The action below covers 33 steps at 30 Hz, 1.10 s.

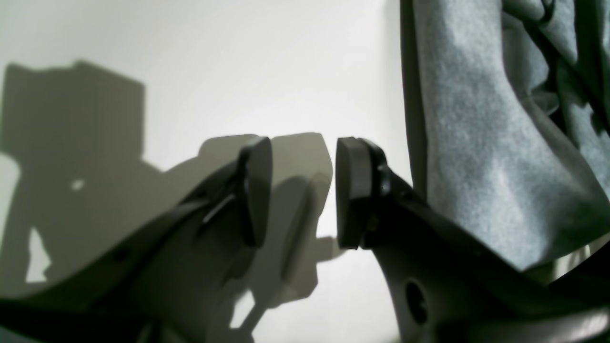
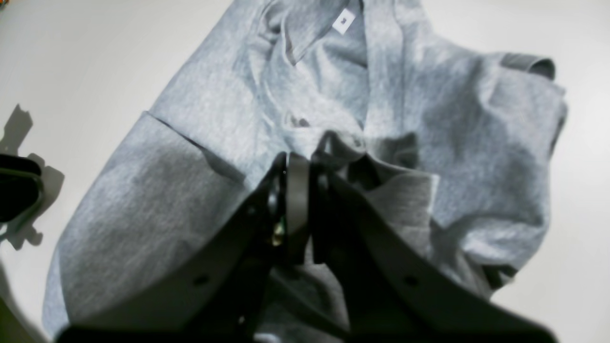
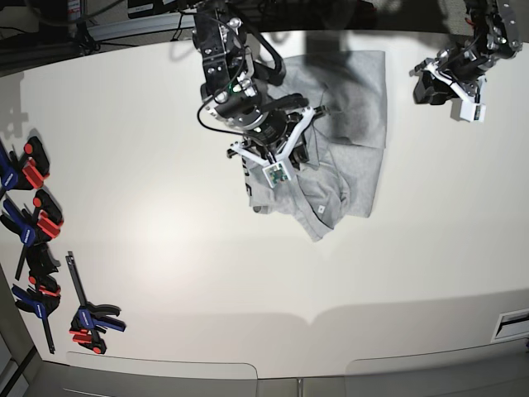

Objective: Fold the T-shirt properly

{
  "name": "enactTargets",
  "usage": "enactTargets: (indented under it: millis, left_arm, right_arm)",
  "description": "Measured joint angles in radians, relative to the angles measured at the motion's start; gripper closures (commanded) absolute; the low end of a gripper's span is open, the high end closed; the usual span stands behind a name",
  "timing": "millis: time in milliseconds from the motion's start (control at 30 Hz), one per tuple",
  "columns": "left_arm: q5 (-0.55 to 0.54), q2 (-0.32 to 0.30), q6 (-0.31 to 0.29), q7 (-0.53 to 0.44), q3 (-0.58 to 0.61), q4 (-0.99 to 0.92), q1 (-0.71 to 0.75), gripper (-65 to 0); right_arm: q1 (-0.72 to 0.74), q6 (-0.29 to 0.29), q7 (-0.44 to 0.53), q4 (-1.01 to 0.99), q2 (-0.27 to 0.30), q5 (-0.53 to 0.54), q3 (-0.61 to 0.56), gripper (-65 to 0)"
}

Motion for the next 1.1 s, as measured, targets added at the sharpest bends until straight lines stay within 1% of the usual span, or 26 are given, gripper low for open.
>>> enactTargets:
  millis: [67, 100, 167, 233, 267, 433, 567, 667, 767, 867, 1100]
  left_arm:
    - [0.000, 0.000, 0.000, 0.000, 0.000, 0.000, 0.000, -20.9]
    - [0.000, 0.000, 0.000, 0.000, 0.000, 0.000, 0.000, -20.9]
    - [0.000, 0.000, 0.000, -0.003, 0.000, 0.000, 0.000, -20.9]
    - [0.000, 0.000, 0.000, -0.003, 0.000, 0.000, 0.000, -20.9]
    - [0.000, 0.000, 0.000, -0.003, 0.000, 0.000, 0.000, -20.9]
    - [0.000, 0.000, 0.000, -0.003, 0.000, 0.000, 0.000, -20.9]
    - [0.000, 0.000, 0.000, -0.008, 0.000, 0.000, 0.000, -20.9]
    - [0.000, 0.000, 0.000, -0.011, 0.000, 0.000, 0.000, -20.9]
    - [0.000, 0.000, 0.000, -0.011, 0.000, 0.000, 0.000, -20.9]
    - [0.001, 0.000, 0.000, -0.011, 0.000, 0.000, 0.000, -20.9]
    - [0.001, 0.000, 0.000, -0.011, 0.000, 0.000, 0.000, -20.9]
  right_arm:
    - [0.000, 0.005, -0.002, 0.000, 0.000, 0.021, 0.000, 0.0]
    - [0.000, 0.028, -0.011, 0.000, 0.000, 0.047, 0.000, 0.0]
    - [0.000, 0.107, -0.042, -0.001, 0.000, 0.122, 0.000, 0.0]
    - [0.000, 0.171, -0.078, -0.001, 0.000, 0.191, -0.006, 0.0]
    - [0.000, 0.185, -0.099, -0.001, 0.000, 0.209, -0.014, 0.0]
    - [-0.001, 0.188, -0.179, -0.001, 0.000, 0.220, -0.074, 0.0]
    - [0.000, 0.188, -0.182, -0.001, 0.001, 0.225, -0.118, 0.0]
    - [0.000, 0.189, -0.204, -0.001, 0.003, 0.290, -0.155, 0.0]
    - [0.000, 0.248, -0.262, -0.001, 0.003, 0.375, -0.196, 0.0]
    - [0.000, 0.275, -0.318, -0.001, 0.003, 0.435, -0.236, 0.0]
    - [0.000, 0.275, -0.328, -0.001, 0.003, 0.445, -0.248, 0.0]
